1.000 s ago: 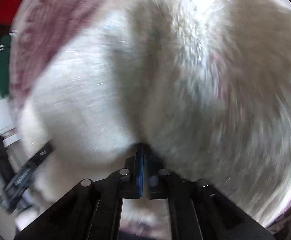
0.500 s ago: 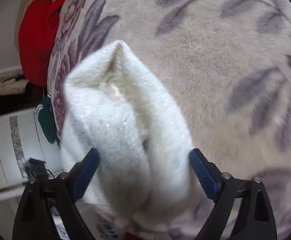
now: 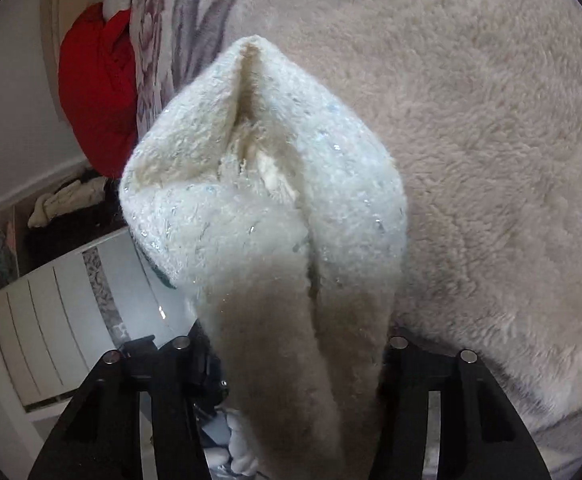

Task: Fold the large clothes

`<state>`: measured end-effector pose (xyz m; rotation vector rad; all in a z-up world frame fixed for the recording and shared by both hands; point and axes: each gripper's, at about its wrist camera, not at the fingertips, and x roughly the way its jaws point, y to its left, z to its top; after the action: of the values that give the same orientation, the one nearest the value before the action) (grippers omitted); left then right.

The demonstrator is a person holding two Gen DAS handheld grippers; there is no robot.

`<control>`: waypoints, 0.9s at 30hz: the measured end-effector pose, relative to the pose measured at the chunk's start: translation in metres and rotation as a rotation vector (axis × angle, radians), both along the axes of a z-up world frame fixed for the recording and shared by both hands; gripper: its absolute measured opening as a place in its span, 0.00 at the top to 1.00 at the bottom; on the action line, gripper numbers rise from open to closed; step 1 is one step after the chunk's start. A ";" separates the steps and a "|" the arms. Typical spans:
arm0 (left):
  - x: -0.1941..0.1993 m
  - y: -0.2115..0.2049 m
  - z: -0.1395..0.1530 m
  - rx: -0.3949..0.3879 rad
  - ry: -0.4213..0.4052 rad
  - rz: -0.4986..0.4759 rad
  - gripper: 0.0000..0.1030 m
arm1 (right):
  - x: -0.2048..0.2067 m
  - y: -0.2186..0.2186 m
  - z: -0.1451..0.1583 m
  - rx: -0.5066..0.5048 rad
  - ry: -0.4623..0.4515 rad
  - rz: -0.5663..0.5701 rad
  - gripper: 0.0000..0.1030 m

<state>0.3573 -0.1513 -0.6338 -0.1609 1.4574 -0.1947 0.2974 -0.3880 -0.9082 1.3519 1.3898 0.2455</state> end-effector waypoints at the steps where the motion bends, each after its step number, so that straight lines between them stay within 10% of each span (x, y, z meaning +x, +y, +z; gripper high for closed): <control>1: 0.001 0.000 0.000 0.000 0.000 -0.003 0.01 | 0.002 0.005 0.006 -0.025 -0.005 0.009 0.60; 13: -0.043 0.072 0.044 -0.099 0.006 0.100 0.01 | 0.013 0.067 0.125 -0.143 -0.190 0.147 0.70; 18: -0.078 0.151 0.079 0.015 -0.017 0.235 0.01 | 0.021 0.126 0.183 -0.245 -0.287 0.318 0.70; 25: -0.098 0.231 0.072 -0.180 0.024 0.371 0.05 | 0.030 0.239 0.227 -0.327 -0.387 0.531 0.71; 27: -0.100 0.239 0.073 -0.205 0.033 0.387 0.20 | 0.035 0.283 0.232 -0.344 -0.404 0.597 0.71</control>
<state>0.2577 0.0881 -0.5607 -0.6093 1.4087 -0.0241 0.3323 -0.1052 -0.6760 0.5417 1.3765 0.6076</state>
